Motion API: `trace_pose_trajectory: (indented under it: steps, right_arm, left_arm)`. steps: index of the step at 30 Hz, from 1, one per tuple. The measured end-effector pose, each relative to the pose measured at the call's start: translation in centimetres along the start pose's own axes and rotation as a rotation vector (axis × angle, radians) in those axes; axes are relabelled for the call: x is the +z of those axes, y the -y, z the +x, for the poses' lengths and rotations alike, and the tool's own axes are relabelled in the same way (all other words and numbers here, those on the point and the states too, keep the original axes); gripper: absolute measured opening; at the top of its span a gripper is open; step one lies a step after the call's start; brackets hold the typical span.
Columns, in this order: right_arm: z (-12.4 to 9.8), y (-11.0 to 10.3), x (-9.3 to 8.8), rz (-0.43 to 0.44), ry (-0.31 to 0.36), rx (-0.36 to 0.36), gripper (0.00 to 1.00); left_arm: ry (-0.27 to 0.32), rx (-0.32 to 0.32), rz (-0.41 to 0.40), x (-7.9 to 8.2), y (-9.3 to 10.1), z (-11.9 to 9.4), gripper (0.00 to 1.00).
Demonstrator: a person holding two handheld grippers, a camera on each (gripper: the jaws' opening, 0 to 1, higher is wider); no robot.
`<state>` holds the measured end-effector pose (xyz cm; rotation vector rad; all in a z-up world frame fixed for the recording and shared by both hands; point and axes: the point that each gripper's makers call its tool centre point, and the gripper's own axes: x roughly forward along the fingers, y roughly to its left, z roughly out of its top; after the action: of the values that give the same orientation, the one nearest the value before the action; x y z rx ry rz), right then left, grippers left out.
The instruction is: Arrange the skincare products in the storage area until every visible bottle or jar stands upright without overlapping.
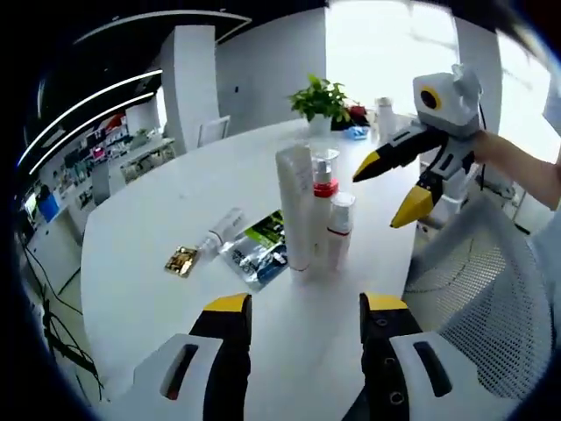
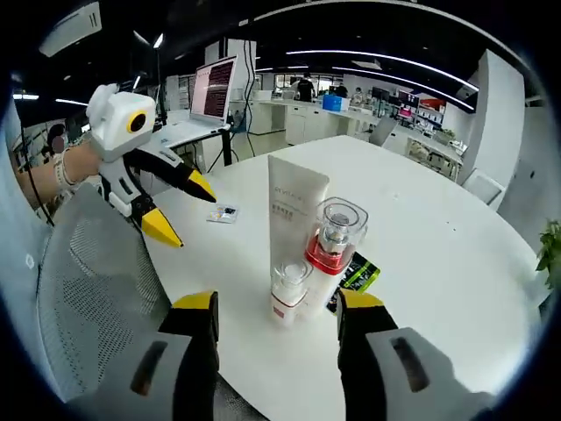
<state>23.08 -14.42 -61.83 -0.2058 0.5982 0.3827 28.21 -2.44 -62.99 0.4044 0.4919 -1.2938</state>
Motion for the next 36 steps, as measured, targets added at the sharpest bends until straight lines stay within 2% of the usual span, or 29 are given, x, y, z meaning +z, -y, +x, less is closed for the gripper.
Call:
trace_pose_trajectory:
  steps: [4,8,12,17,19,27,36]
  right_arm:
    - [-0.4,0.1,0.6,-0.001,0.010,-0.014,0.63]
    - [-0.7,0.3,1.1,-0.003,0.024,-0.034,0.71]
    - [-1.1,0.5,1.7,-0.002,0.045,-0.056,0.78]
    - [-1.4,0.4,2.3,-0.015,0.052,-0.079,0.85]
    - [-1.5,0.0,2.8,-0.017,0.063,-0.077,0.86]
    - [-1.5,0.2,3.4,-0.023,0.077,-0.094,0.92]
    - [-1.4,0.4,3.6,-0.024,0.074,-0.097,1.00]
  left_arm:
    - [-0.003,0.022,0.004,0.0,-0.3,-1.0,0.59]
    - [-0.004,0.042,0.006,0.1,-0.9,-1.9,0.62]
    - [-0.003,0.063,0.002,0.4,-1.5,-2.7,0.73]
    - [0.000,0.081,-0.005,0.4,-2.1,-3.7,0.77]
    - [0.000,0.090,-0.007,0.4,-2.3,-4.0,0.81]
    - [-0.012,0.104,-0.013,-0.1,-2.8,-4.6,0.92]
    - [-0.012,0.098,-0.022,-0.3,-3.1,-4.5,0.97]
